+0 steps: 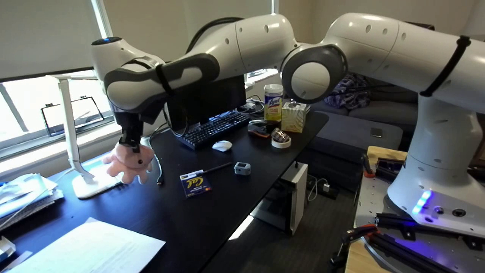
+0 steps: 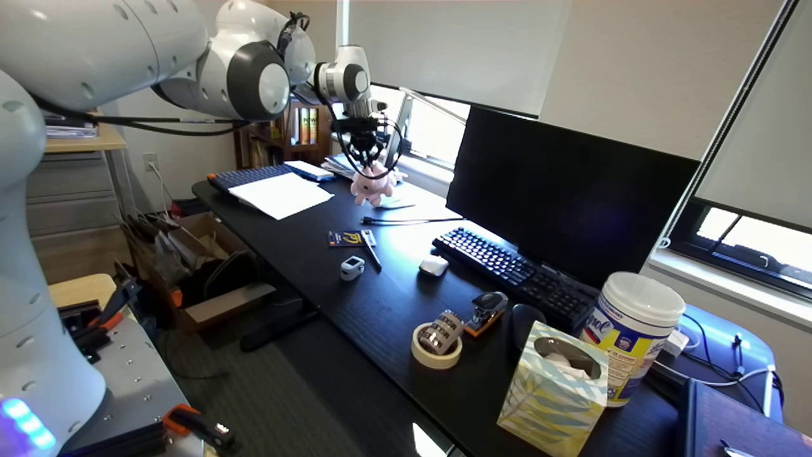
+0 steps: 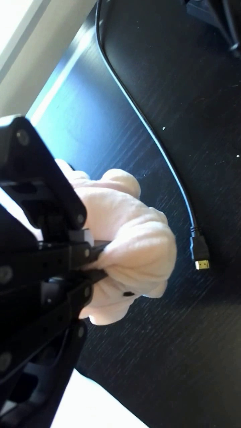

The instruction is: Move the pink plushy to the left

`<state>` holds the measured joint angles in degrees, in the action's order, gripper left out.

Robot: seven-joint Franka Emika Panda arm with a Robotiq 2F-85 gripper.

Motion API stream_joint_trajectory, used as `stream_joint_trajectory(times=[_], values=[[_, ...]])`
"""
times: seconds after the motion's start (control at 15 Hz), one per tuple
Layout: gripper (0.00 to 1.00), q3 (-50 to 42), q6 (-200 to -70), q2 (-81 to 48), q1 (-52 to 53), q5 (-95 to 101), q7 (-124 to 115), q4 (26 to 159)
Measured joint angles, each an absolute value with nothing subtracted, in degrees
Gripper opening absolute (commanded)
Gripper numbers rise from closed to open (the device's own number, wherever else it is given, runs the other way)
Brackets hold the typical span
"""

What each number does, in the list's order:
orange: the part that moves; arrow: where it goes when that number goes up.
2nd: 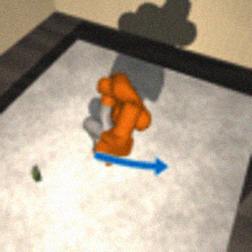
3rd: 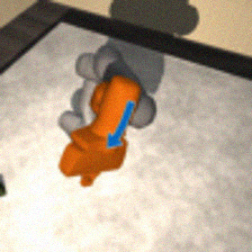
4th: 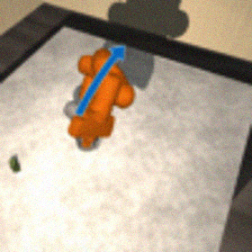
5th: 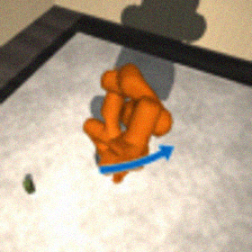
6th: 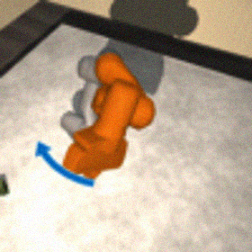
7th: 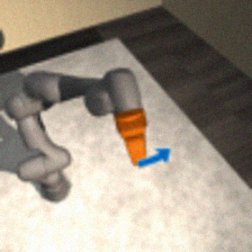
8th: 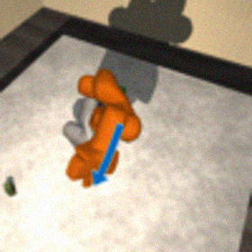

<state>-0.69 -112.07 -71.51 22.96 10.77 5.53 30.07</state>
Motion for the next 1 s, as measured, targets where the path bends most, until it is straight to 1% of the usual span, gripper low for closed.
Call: stream_joint_trajectory(times=[0.33, 0.4, 0.47, 0.53, 0.8, 1.0], values=[[0.04, -2.3, -112.1, -75.2, 24.4, 12.5, 9.2, 26.8], [0.33, -2.6, -112.1, -75.8, 24.6, 12.6, 9.8, 26.2], [0.34, -2.7, -112.1, -76.4, 24.7, 12.6, 10.3, 25.6], [0.40, -2.8, -112.2, -76.8, 24.8, 12.6, 10.8, 25.1], [0.64, -3.9, -113.9, -77.6, 24.9, 12.7, 11.1, 24.5], [0.84, -4.5, -115.0, -77.7, 24.8, 12.7, 11.1, 24.1]])
